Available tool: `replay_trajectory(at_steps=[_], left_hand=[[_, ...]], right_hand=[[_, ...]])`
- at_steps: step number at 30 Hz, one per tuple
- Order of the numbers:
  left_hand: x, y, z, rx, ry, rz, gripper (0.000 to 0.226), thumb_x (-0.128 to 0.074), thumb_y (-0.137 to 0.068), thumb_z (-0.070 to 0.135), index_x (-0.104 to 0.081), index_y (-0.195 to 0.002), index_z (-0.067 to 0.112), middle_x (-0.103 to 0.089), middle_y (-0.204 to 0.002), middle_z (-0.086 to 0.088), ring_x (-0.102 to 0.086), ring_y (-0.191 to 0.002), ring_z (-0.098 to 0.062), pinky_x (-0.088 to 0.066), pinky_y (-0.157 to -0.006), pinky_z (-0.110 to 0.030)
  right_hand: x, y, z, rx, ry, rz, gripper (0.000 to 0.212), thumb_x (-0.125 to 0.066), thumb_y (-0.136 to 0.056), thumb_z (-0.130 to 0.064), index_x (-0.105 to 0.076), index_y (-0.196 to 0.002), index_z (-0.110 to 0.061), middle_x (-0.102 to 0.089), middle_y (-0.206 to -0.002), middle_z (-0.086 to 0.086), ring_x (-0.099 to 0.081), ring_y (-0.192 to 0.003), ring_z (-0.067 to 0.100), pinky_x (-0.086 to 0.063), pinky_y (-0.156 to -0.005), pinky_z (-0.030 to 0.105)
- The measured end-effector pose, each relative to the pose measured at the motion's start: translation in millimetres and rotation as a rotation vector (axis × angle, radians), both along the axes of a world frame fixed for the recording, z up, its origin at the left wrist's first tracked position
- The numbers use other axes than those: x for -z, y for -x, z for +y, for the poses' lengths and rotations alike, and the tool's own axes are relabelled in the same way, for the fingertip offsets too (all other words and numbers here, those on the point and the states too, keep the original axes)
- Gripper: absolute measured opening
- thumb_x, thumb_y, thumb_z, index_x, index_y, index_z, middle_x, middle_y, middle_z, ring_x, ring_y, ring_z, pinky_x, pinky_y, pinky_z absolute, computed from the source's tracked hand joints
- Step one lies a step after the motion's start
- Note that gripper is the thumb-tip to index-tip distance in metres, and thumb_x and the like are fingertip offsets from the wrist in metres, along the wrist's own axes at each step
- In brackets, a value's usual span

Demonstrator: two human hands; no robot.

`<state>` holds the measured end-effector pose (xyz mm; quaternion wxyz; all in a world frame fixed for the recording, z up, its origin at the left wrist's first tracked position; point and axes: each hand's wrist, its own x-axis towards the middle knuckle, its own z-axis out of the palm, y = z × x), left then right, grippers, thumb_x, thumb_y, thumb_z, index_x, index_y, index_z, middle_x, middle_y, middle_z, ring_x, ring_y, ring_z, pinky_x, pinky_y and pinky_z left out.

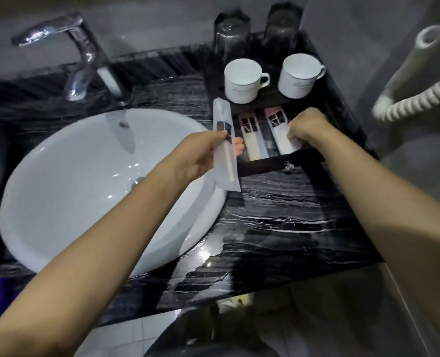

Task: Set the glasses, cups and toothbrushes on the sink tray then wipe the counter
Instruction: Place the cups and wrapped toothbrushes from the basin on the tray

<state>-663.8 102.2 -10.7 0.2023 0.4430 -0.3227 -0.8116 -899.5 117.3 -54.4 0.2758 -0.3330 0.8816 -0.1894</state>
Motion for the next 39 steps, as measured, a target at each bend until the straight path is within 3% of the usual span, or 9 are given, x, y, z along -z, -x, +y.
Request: replay_trajectory(at_steps=[6,10,15,18,21,28,32,35,39], left_hand=[[2.8,-15.0,-3.4,-0.006,-0.007,0.060,0.026,-0.036,-0.096,-0.002,-0.048,-0.119,-0.007,-0.066,-0.094,-0.013,-0.070,-0.070,-0.016,-0.060,-0.071,-0.026],[6.8,-15.0,-4.6,-0.004,0.001,0.043,0.029,-0.036,-0.096,-0.002,-0.046,-0.122,-0.010,-0.067,-0.096,-0.014,-0.071,-0.073,-0.018,-0.060,-0.072,-0.027],[10.0,-8.9,-3.9,0.020,0.006,0.036,0.020,-0.039,-0.095,-0.003,-0.054,-0.109,-0.002,-0.067,-0.099,-0.013,-0.068,-0.086,-0.020,-0.059,-0.077,-0.033],[12.0,5.2,2.1,0.044,-0.014,0.004,0.019,-0.041,-0.094,-0.003,-0.059,-0.093,0.005,-0.068,-0.085,-0.009,-0.066,-0.081,-0.018,-0.058,-0.074,-0.032],[10.2,25.5,10.7,0.067,-0.010,-0.018,0.025,-0.043,-0.094,0.000,-0.058,-0.078,0.012,-0.067,-0.056,0.003,-0.065,-0.057,-0.008,-0.058,-0.055,-0.020],[-0.6,61.9,21.5,0.099,0.046,-0.015,0.021,-0.056,-0.088,0.003,-0.061,-0.071,0.015,-0.066,-0.055,0.007,-0.063,-0.055,-0.004,-0.049,-0.053,-0.015],[0.0,76.2,27.6,0.101,0.050,-0.023,0.013,-0.060,-0.086,0.003,-0.062,-0.074,0.009,-0.068,-0.062,0.000,-0.065,-0.063,-0.008,-0.055,-0.057,-0.015],[10.4,79.1,29.5,0.126,0.195,-0.138,0.020,-0.065,-0.085,0.013,-0.064,-0.101,0.000,-0.065,-0.084,-0.005,-0.062,-0.072,-0.011,-0.056,-0.068,-0.019],[18.8,67.4,28.4,0.369,0.823,-0.554,0.031,-0.066,-0.084,0.019,-0.066,-0.114,0.010,-0.069,-0.104,-0.003,-0.062,-0.097,-0.015,-0.042,-0.089,-0.020]], right_hand=[[11.4,-5.0,-6.8,-0.012,-0.099,0.081,0.042,-0.076,-0.072,-0.008,-0.066,-0.111,0.004,-0.067,-0.116,0.022,-0.066,-0.106,0.031,-0.055,-0.088,0.036],[8.2,-11.7,-3.7,-0.028,-0.110,0.146,0.033,-0.075,-0.071,-0.005,-0.065,-0.103,0.003,-0.066,-0.117,0.022,-0.065,-0.100,0.028,-0.050,-0.077,0.030],[-17.7,-28.4,13.7,-0.078,0.060,0.218,0.031,-0.062,-0.083,-0.012,-0.059,-0.113,-0.006,-0.062,-0.120,0.014,-0.058,-0.112,0.031,-0.046,-0.087,0.034],[-35.1,-52.0,39.1,-0.122,0.255,0.028,0.013,-0.060,-0.085,-0.021,-0.065,-0.094,-0.014,-0.066,-0.098,0.005,-0.060,-0.091,0.021,-0.046,-0.079,0.029],[-43.6,-71.4,64.4,-0.162,0.283,-0.215,0.012,-0.062,-0.085,-0.027,-0.059,-0.074,-0.025,-0.069,-0.095,0.011,-0.066,-0.088,0.028,-0.055,-0.078,0.043],[-54.7,-64.5,97.7,-0.046,0.338,-0.421,0.016,-0.064,-0.088,-0.022,-0.065,-0.096,-0.009,-0.060,-0.079,0.003,-0.059,-0.077,0.015,-0.054,-0.080,0.034],[-62.3,-51.2,105.2,0.010,0.351,-0.351,0.010,-0.063,-0.088,-0.018,-0.067,-0.093,-0.010,-0.056,-0.070,-0.002,-0.052,-0.066,0.010,-0.044,-0.064,0.021],[-65.3,-38.1,105.8,0.052,0.330,-0.298,0.010,-0.061,-0.088,-0.012,-0.070,-0.090,-0.009,-0.061,-0.075,-0.003,-0.053,-0.068,0.007,-0.042,-0.058,0.018],[-52.7,-16.6,96.6,0.117,0.280,-0.161,0.020,-0.060,-0.085,-0.008,-0.067,-0.090,0.010,-0.056,-0.072,0.014,-0.049,-0.064,0.010,-0.038,-0.050,0.018]])
